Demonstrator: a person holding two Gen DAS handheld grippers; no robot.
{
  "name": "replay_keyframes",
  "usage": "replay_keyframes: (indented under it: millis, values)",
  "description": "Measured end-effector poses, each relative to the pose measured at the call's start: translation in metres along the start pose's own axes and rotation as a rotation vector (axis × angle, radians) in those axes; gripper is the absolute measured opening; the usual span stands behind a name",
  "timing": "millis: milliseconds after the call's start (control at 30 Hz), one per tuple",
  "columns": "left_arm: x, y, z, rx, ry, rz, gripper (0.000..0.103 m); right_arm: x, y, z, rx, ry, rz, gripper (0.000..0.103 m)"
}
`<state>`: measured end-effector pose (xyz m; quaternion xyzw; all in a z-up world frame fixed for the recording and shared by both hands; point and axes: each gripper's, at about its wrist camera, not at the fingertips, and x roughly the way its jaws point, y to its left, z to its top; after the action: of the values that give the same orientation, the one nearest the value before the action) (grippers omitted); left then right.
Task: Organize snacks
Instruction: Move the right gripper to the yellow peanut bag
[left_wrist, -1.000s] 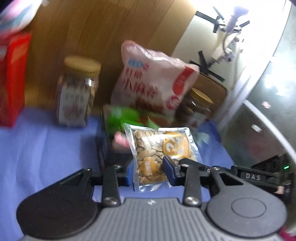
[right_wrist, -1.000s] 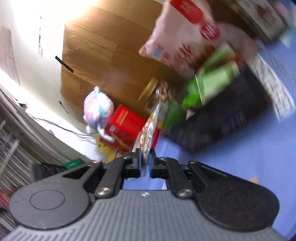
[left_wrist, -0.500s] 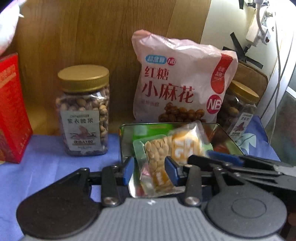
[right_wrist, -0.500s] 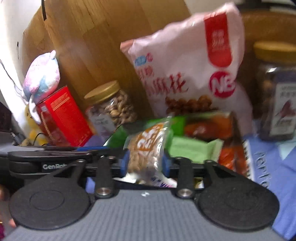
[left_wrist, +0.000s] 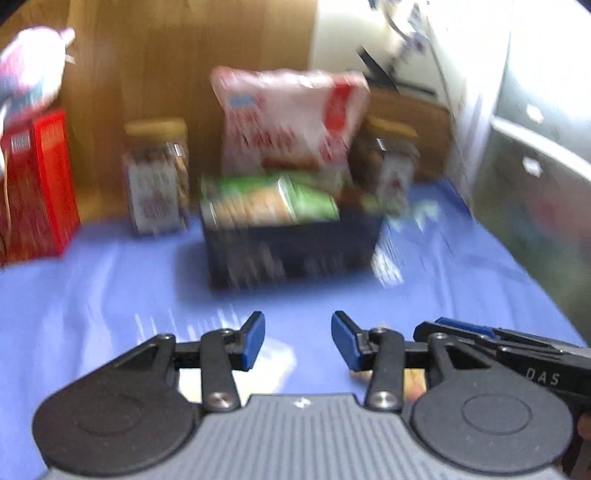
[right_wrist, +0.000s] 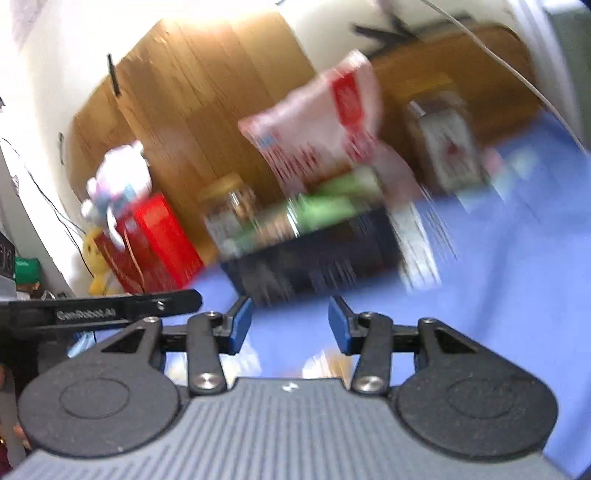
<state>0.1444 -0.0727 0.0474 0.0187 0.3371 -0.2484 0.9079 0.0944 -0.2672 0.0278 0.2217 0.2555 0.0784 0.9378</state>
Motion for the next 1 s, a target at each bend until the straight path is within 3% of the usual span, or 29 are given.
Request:
replay_keyframes:
  millis: [100, 167, 300, 433, 500, 667, 733, 800, 1000]
  values:
    - [0.003, -0.005, -0.029, -0.014, 0.06, 0.009, 0.041, -0.008, -0.006, -0.029, -0.002, 0.07, -0.043, 0.05]
    - [0.002, 0.001, -0.04, -0.056, 0.089, 0.016, 0.041, -0.006, 0.004, -0.038, -0.096, 0.065, -0.075, 0.05]
    - [-0.016, 0.015, -0.051, -0.11, 0.082, 0.059, 0.041, 0.011, 0.026, -0.043, -0.289, 0.079, -0.131, 0.052]
    - [-0.034, 0.029, -0.053, -0.148, 0.056, 0.096, 0.042, 0.029, 0.03, -0.038, -0.396, 0.114, -0.141, 0.052]
    - [-0.04, 0.035, -0.053, -0.161, 0.051, 0.095, 0.042, 0.026, 0.034, -0.042, -0.441, 0.138, -0.079, 0.048]
    - [-0.052, 0.048, -0.057, -0.195, 0.046, 0.041, 0.045, 0.006, 0.073, -0.076, -0.679, 0.241, 0.237, 0.048]
    - [-0.054, 0.049, -0.058, -0.2, 0.05, 0.008, 0.045, -0.007, 0.082, -0.086, -0.727, 0.225, 0.256, 0.052]
    - [-0.053, 0.047, -0.059, -0.184, 0.057, -0.016, 0.045, -0.02, 0.082, -0.09, -0.709, 0.192, 0.232, 0.065]
    - [-0.036, 0.029, -0.064, -0.134, 0.113, -0.074, 0.045, -0.039, 0.057, -0.093, -0.471, 0.201, 0.171, 0.064]
